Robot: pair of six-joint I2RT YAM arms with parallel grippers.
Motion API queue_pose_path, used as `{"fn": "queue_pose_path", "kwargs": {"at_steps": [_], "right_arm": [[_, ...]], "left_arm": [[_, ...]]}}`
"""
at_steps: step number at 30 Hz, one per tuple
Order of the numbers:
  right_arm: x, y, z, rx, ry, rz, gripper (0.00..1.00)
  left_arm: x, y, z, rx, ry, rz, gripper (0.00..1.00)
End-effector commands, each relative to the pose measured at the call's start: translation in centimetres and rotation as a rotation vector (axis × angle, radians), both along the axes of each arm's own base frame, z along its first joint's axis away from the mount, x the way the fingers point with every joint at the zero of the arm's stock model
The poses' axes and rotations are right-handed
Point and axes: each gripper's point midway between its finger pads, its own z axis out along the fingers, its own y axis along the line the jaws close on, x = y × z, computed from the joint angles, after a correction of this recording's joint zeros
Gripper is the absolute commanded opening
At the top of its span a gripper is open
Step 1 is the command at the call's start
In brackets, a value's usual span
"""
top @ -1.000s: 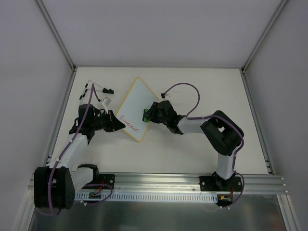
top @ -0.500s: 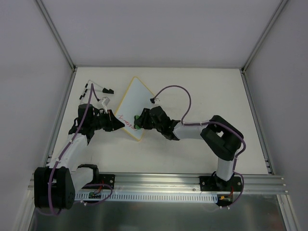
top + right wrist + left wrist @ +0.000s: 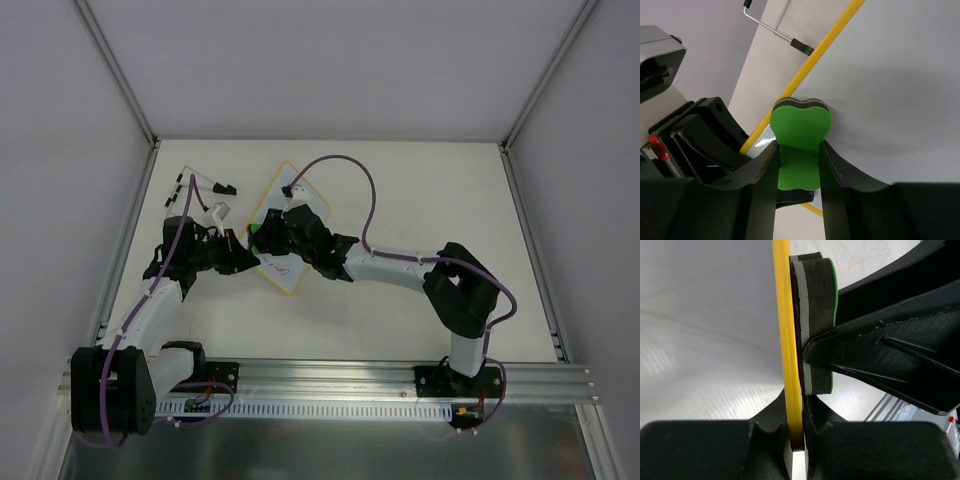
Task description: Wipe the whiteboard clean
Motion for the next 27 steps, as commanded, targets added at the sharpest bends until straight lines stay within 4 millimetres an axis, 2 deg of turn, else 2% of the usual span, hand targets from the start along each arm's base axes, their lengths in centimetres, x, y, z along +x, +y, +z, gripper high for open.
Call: {"fn": "queue_pose_path", "kwargs": {"at_steps": [1, 6, 7, 10, 11, 13, 14, 18, 20, 24, 25, 27], "right_arm": [[-1.1, 0.5, 0.2, 0.006, 0.007, 0.018, 0.0], [-2.1, -2.2, -4.2, -0.074, 0.054, -0.024, 0.0], [-2.7, -3.4, -5.8, -0.106, 0.071, -0.028, 0.0], [-3.3, -5.3, -7.9, -0.156, 0.086, -0.061, 0.0], [-3.5, -6.5, -8.9, -0.187, 0.085, -0.081, 0.0], [-3.9, -7.4, -9.7, -0.215, 0.08, -0.091, 0.0], [-4.2, -8.3, -10.8, -0.244, 0.089, -0.099, 0.0], [-4.2, -9.6, -12.5, -0.281, 0.104, -0.137, 0.0], [-4.0, -9.4, -12.3, -0.281, 0.095, -0.134, 0.0], [-3.3, -7.9, -9.7, -0.246, 0.041, -0.107, 0.0], [-3.0, -7.0, -8.5, -0.226, 0.017, -0.095, 0.0], [-2.9, -6.0, -7.2, -0.224, -0.037, -0.059, 0.0]], "left_arm": [[-0.9, -2.2, 3.6, -0.083, -0.112, -0.148, 0.0], [-0.8, -2.1, 3.5, -0.078, -0.115, -0.142, 0.0], [-0.8, -2.1, 3.5, -0.078, -0.114, -0.14, 0.0], [-0.8, -2.1, 3.5, -0.077, -0.114, -0.139, 0.0], [-0.8, -2.1, 3.5, -0.077, -0.116, -0.139, 0.0], [-0.8, -2.1, 3.5, -0.078, -0.113, -0.14, 0.0], [-0.8, -2.1, 3.5, -0.079, -0.111, -0.141, 0.0], [-0.8, -2.2, 3.5, -0.082, -0.107, -0.144, 0.0], [-0.9, -2.2, 3.5, -0.083, -0.11, -0.146, 0.0], [-0.9, -2.2, 3.5, -0.084, -0.11, -0.147, 0.0], [-0.9, -2.1, 3.5, -0.084, -0.11, -0.146, 0.0], [-0.9, -2.2, 3.5, -0.085, -0.109, -0.146, 0.0]]}}
